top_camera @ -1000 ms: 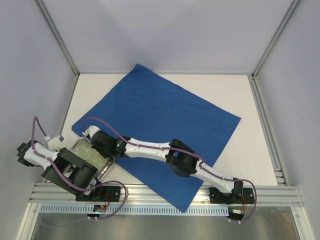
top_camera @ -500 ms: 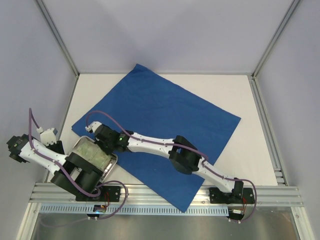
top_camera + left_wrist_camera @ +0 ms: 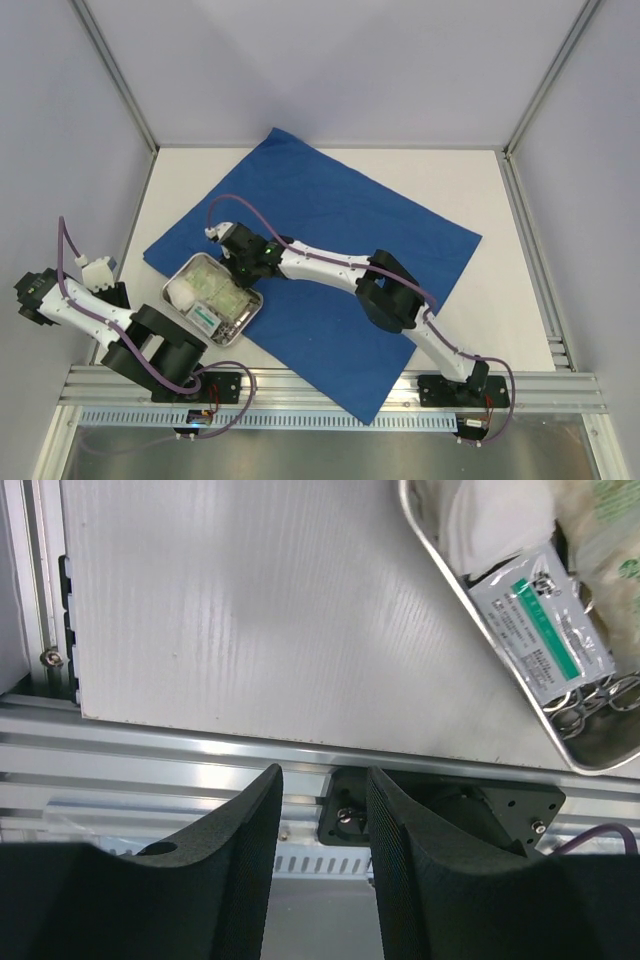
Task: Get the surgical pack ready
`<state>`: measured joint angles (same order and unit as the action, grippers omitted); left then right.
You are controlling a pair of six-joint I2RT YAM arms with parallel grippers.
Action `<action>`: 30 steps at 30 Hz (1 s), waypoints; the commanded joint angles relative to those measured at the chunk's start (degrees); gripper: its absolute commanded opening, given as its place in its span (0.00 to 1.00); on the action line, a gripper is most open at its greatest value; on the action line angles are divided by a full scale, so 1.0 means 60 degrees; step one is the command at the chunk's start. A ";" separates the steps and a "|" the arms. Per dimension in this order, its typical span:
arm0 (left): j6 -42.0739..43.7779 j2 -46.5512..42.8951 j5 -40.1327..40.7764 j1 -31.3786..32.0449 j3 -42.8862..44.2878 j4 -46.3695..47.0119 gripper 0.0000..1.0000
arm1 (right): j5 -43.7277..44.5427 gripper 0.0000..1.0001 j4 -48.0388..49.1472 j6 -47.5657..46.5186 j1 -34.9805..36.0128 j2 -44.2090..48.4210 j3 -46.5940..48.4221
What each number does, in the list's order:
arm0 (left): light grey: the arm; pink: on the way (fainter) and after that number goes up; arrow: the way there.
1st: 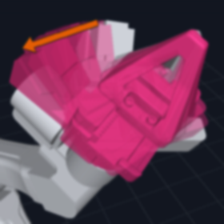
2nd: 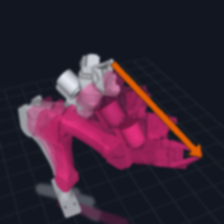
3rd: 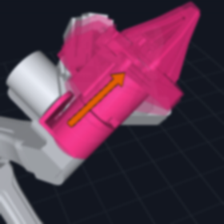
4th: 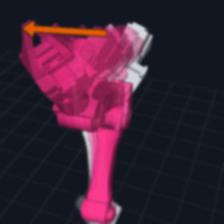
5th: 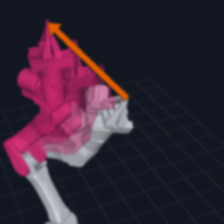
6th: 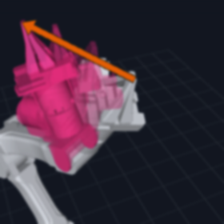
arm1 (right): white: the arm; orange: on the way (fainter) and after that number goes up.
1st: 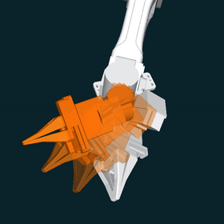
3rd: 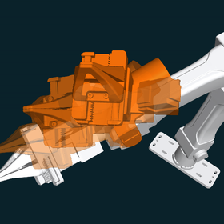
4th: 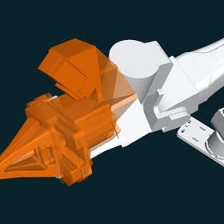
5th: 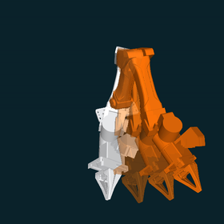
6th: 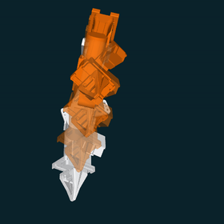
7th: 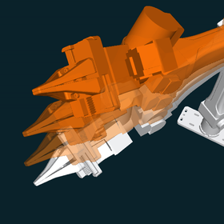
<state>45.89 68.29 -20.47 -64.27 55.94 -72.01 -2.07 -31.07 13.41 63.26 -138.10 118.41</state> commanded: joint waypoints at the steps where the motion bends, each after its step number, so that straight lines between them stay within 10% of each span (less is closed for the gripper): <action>1: 0.0262 -0.0029 -0.0163 -0.0040 0.0022 -0.0142 0.48 | -0.0680 0.00 0.1002 0.0080 -0.0582 0.1483 -0.0616; 15: 0.0321 0.0103 -0.0177 -0.0055 0.0066 -0.0157 0.48 | -0.2717 0.00 0.0053 -0.4443 -0.2734 0.3036 -0.3825; 30: 0.0467 0.0044 -0.0119 -0.0040 0.0095 -0.0245 0.48 | -0.0917 0.00 -0.1062 -1.0436 -0.4728 0.3682 -0.5908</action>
<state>47.03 68.95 -20.45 -64.27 55.92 -72.51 -15.81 -34.68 -36.49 36.95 -115.24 83.61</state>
